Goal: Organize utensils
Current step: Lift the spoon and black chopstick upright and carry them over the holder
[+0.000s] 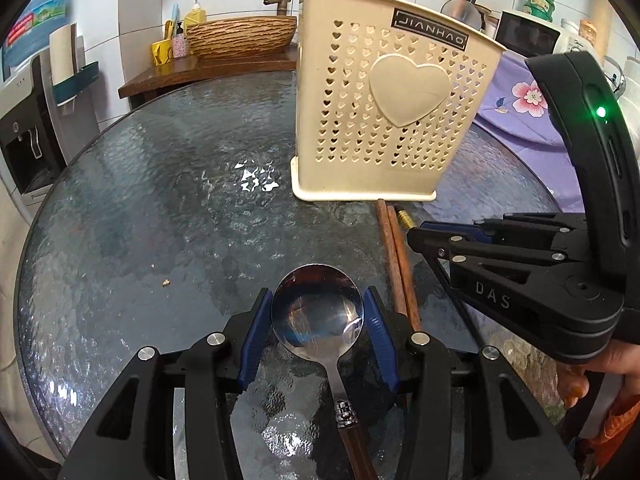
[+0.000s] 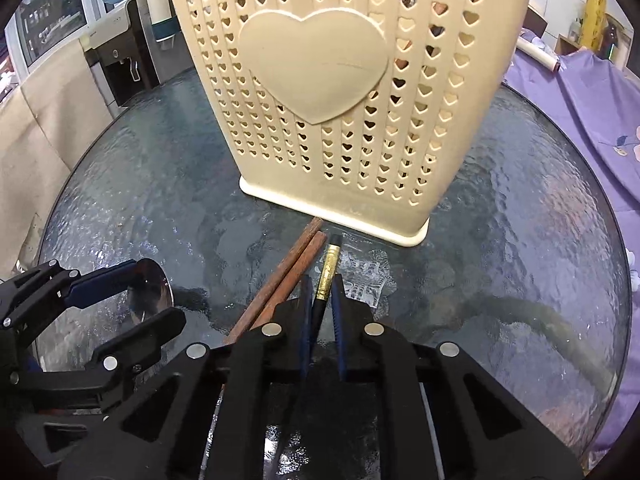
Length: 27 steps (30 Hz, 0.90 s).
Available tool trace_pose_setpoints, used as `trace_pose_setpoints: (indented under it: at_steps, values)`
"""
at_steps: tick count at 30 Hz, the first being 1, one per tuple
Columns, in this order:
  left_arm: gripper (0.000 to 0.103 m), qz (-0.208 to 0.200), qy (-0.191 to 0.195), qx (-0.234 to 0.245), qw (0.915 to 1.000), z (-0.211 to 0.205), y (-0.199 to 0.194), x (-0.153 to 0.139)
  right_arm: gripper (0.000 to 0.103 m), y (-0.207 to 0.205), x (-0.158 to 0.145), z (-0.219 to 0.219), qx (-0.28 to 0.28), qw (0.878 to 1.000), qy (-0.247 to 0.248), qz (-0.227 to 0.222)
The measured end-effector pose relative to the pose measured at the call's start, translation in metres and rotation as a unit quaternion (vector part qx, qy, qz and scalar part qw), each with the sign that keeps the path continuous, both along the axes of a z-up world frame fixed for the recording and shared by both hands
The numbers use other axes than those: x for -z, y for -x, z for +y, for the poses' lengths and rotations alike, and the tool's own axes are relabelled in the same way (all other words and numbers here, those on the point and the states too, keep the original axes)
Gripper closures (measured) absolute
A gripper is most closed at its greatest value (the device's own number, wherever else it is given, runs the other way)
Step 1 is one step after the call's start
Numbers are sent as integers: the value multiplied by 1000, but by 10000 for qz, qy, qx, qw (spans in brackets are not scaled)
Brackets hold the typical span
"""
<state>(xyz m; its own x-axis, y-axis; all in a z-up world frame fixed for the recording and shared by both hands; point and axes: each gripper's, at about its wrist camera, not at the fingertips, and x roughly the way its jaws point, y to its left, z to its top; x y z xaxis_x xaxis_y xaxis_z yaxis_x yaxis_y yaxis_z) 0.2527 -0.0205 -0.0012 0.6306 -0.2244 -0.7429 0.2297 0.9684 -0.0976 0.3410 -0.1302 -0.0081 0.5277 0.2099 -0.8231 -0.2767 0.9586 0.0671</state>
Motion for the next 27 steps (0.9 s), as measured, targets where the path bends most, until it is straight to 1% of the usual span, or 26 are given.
trace_pose_setpoints:
  at_steps: [2,3,5,10,15,22,27]
  values:
    - [57,-56,44,9,10000,0,0,-3,95,0,-1,-8,15,9998,-212,21]
    - [57,-84,66,18,9999,2,1,-5,95,0,-1,-8,15,9998,-212,21]
    - [57,-208,156,44,9997,3,3,-11,95,3,-2,-14,30,9992,-396,-11]
    - [57,-487,296,109,9983,4,5,-28,95,12,-20,-28,44,9976,-618,-322]
    - [57,-779,386,169,9961,5,6,-46,95,27,-49,-41,-27,9941,-806,-721]
    - [57,-1046,471,187,9932,7,11,-67,95,59,-89,-57,-195,9869,-1008,-1242]
    - [57,-1274,532,156,9903,14,22,-84,95,82,-122,-74,-318,9790,-1283,-1550]
